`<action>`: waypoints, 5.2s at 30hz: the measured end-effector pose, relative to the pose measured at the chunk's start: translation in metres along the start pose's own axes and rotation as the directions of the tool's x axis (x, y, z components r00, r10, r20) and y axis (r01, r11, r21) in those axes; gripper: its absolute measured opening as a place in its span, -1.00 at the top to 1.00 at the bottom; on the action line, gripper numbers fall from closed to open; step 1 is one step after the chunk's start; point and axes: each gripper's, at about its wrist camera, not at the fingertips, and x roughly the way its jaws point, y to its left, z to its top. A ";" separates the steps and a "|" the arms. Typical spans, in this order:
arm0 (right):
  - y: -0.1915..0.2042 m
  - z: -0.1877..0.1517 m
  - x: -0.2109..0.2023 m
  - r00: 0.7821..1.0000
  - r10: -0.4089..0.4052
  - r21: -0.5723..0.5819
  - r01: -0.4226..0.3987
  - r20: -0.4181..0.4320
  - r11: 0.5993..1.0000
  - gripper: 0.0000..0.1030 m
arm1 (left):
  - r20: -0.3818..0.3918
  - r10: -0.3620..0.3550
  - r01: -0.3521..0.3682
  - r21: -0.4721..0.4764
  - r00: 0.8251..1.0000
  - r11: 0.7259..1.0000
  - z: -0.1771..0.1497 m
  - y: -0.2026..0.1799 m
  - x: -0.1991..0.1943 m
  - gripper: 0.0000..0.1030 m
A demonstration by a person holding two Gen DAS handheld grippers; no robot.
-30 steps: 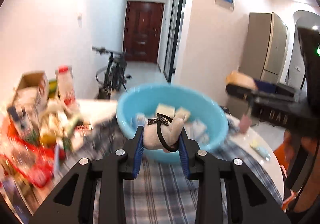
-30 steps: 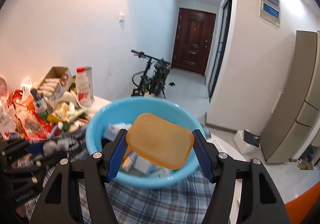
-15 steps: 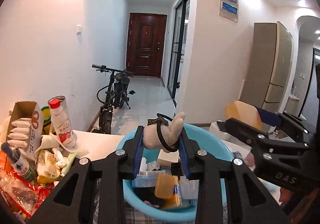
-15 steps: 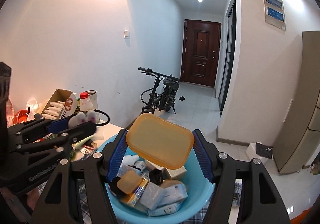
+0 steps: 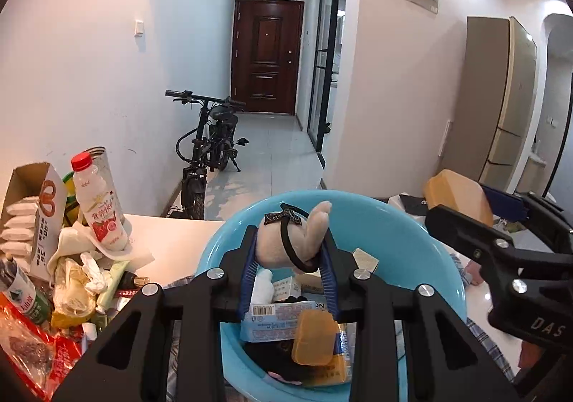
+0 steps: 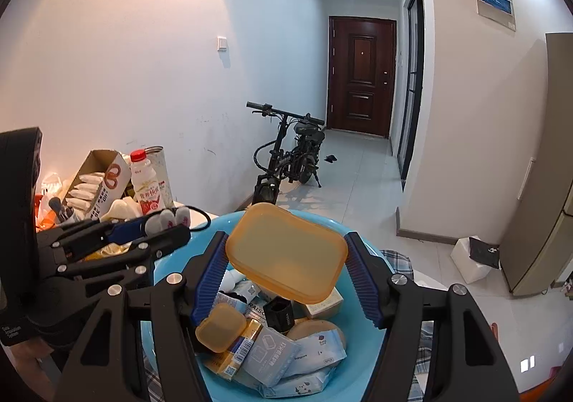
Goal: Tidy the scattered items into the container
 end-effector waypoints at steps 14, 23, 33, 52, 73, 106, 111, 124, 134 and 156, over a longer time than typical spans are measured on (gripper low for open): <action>-0.006 -0.003 0.006 0.999 0.000 -0.002 0.000 -0.033 1.000 -0.31 | -0.019 0.020 -0.020 0.024 1.000 1.000 -0.001 -0.004 0.008 0.41; -0.008 -0.007 0.009 0.999 -0.005 -0.003 0.005 -0.035 1.000 -0.31 | -0.010 0.019 -0.018 0.030 1.000 0.999 0.000 -0.006 0.006 0.41; -0.002 -0.010 0.011 0.999 -0.005 -0.019 0.004 -0.047 1.000 -0.31 | -0.012 0.020 -0.019 0.018 1.000 1.000 0.001 0.001 0.006 0.41; -0.001 -0.012 0.006 0.999 -0.011 -0.033 0.009 -0.044 0.999 -0.31 | -0.010 0.015 -0.015 0.015 1.000 1.000 0.001 -0.002 0.006 0.41; 0.000 -0.013 0.006 0.998 -0.060 -0.036 0.059 -0.022 0.998 -1.00 | -0.007 0.008 -0.008 -0.010 1.000 1.000 0.004 0.005 0.002 0.41; 0.000 -0.009 -0.008 0.991 -0.132 -0.034 0.132 -0.001 0.991 -1.00 | -0.005 -0.031 0.031 0.001 1.000 1.000 0.004 -0.004 -0.003 0.40; 0.001 -0.010 -0.010 0.992 -0.128 -0.031 0.128 0.000 0.991 -1.00 | -0.006 -0.034 0.034 -0.003 0.999 0.999 0.005 -0.003 -0.003 0.40; -0.003 -0.010 -0.020 0.992 -0.127 -0.023 0.128 0.012 0.992 -1.00 | -0.009 -0.021 0.021 0.004 1.000 1.000 0.004 -0.002 -0.001 0.40; -0.008 -0.008 -0.025 0.992 -0.126 -0.009 0.126 0.025 0.992 -1.00 | -0.027 -0.016 0.017 0.013 0.999 1.000 0.001 -0.011 0.004 -0.09; -0.004 -0.006 -0.026 0.991 -0.130 -0.009 0.131 0.029 0.991 -1.00 | -0.011 0.051 -0.051 0.004 0.999 0.999 0.001 -0.005 0.001 -0.99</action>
